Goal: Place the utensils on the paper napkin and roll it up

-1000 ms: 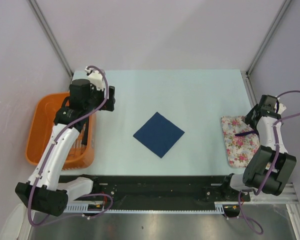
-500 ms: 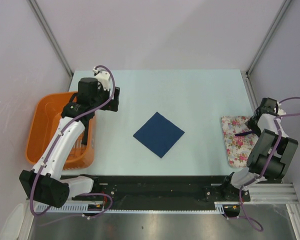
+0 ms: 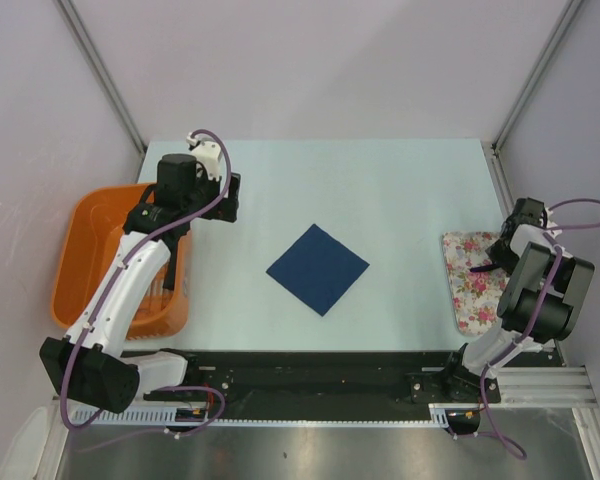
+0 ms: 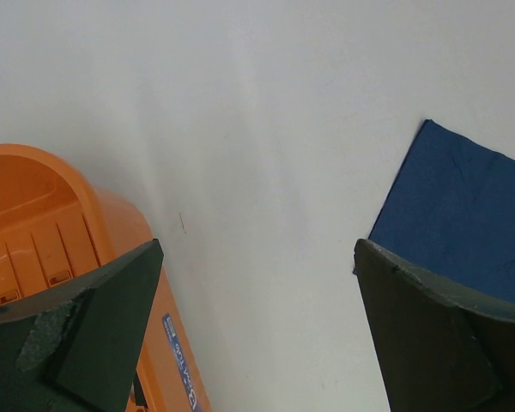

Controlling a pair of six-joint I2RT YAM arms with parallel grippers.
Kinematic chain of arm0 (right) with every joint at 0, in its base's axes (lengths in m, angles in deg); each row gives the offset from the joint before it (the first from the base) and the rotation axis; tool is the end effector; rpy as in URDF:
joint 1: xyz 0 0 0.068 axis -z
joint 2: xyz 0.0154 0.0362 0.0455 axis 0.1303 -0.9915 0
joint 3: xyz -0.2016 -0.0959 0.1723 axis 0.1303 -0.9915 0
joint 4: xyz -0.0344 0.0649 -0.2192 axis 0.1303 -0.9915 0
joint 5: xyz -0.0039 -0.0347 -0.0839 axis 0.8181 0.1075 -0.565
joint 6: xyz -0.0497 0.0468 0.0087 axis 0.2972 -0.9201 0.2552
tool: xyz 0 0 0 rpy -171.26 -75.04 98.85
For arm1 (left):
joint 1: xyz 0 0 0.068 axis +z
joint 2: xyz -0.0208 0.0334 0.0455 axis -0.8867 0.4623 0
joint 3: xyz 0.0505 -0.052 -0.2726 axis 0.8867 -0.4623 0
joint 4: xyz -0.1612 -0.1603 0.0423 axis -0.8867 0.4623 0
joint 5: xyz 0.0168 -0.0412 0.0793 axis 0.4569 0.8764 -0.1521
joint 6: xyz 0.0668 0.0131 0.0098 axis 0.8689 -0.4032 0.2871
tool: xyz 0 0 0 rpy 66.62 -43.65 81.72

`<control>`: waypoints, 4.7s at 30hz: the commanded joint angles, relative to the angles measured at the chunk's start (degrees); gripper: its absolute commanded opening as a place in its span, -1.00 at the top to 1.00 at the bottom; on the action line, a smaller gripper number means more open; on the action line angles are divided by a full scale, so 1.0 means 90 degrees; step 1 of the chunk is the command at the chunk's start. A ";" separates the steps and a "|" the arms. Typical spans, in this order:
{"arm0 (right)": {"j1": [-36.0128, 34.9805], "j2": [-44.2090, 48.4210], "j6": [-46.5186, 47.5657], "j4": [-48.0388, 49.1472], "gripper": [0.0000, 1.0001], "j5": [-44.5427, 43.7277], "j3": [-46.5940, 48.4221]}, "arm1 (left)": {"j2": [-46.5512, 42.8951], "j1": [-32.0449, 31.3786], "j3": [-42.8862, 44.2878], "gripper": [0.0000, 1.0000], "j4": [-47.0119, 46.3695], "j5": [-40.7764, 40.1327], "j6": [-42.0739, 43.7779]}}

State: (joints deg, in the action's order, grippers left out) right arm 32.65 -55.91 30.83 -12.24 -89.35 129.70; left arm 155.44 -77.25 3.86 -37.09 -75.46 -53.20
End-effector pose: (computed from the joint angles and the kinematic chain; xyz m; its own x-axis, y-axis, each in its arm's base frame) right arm 0.2689 -0.1447 0.1871 -0.4957 0.6909 -0.5263 0.8263 0.5617 -0.0410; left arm 0.2388 -0.0607 0.3658 -0.5217 0.1745 -0.8351 0.2406 0.9692 0.0522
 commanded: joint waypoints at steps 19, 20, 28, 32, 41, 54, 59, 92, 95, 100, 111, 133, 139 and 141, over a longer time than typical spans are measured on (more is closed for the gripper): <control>0.0006 -0.0631 -0.0090 0.0304 0.47 -0.0102 0.0318 | 0.0050 -0.0037 0.0126 -0.99 -0.0101 0.0163 0.0076; 0.0016 -0.0515 -0.0032 0.0304 0.50 -0.0024 0.0279 | 0.0021 -0.0037 0.0078 -0.99 -0.0110 0.0163 0.0095; -0.0004 0.0374 0.0642 0.0217 1.00 0.0503 0.0113 | -0.0136 -0.0037 -0.0196 -0.99 -0.0130 0.0212 0.0046; -0.0052 0.0862 0.0877 0.0080 1.00 0.0816 0.0064 | -0.0194 -0.0037 -0.0254 -1.00 -0.0120 0.0212 0.0037; -0.1563 0.1986 0.1639 -0.0428 1.00 0.2174 0.0230 | -0.0448 -0.0037 -0.0547 -0.99 -0.0237 0.0700 -0.0012; -0.6213 0.0816 0.0741 -0.0018 1.00 0.1275 0.1077 | -0.0750 0.0002 -0.1171 -0.99 -0.0752 0.1774 -0.1300; -0.6917 -0.0375 0.0098 -0.0047 1.00 0.1383 0.1957 | -0.0975 -0.0007 -0.1690 -0.99 -0.1320 0.1872 -0.1711; -0.7201 -0.2398 -0.0695 -0.0399 0.93 0.1265 0.3042 | -0.0663 -0.0046 -0.1915 -0.99 -0.2005 0.2029 -0.2229; -0.7181 -0.2447 -0.0676 -0.0428 0.95 0.1246 0.3101 | -0.0644 -0.0046 -0.1944 -0.99 -0.2034 0.2029 -0.2229; -0.7181 -0.2603 -0.0656 -0.0447 0.88 0.1207 0.3198 | -0.0498 -0.0047 -0.1895 -0.99 -0.2053 0.2048 -0.2258; -0.7064 -0.2691 -0.0705 -0.0535 0.47 0.1285 0.3218 | -0.0448 -0.0047 -0.1817 -0.99 -0.2005 0.2087 -0.2249; -0.5534 -0.0916 0.1012 -0.1550 -0.05 0.1773 0.4263 | -0.0468 -0.0047 -0.0783 -0.99 -0.1351 0.1794 -0.0953; -0.3720 -0.0154 0.2173 -0.2332 -0.64 0.2592 0.3571 | -0.0516 -0.0047 -0.0430 -1.00 -0.0931 0.1814 -0.0413; -0.3093 0.0198 0.2555 -0.2488 -0.72 0.3149 0.3191 | -0.0614 -0.0047 -0.0440 -0.99 -0.0921 0.1911 -0.0364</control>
State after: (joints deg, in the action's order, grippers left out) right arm -4.57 -58.84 43.90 -27.37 -68.89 163.67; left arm 151.55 -77.36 -2.15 -47.30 -58.96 -60.87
